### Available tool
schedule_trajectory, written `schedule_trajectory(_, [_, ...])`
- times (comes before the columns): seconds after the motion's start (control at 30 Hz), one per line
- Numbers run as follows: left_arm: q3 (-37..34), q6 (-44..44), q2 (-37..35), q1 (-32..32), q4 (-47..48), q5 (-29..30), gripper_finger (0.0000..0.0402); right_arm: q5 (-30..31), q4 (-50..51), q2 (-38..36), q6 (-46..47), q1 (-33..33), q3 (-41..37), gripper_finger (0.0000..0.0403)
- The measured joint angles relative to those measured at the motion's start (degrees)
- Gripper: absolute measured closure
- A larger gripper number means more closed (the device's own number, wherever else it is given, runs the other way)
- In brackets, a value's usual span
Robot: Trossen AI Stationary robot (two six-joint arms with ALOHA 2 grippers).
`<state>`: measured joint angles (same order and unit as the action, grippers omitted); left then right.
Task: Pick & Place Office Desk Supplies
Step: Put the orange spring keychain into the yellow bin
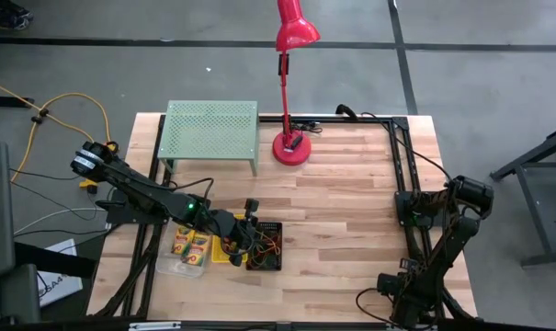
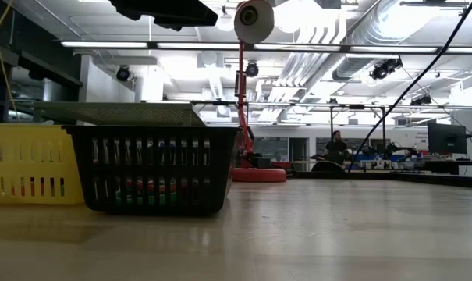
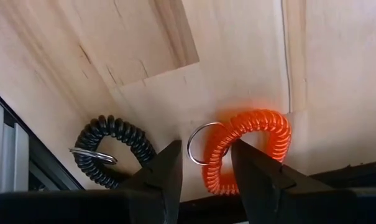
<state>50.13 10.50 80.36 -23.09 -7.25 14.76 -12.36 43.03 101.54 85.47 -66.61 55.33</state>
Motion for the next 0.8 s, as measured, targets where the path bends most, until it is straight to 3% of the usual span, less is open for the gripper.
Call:
schedule_trajectory(0.33, [0.0,0.0,0.0,0.0,0.0,0.0,0.0291,-1.0,0.0,0.1,0.6,0.0,0.0,0.0326])
schedule_trajectory(0.8, [0.0,0.0,0.0,0.0,0.0,0.0,0.0291,-1.4,0.0,0.1,3.1,0.0,-0.1,0.0338])
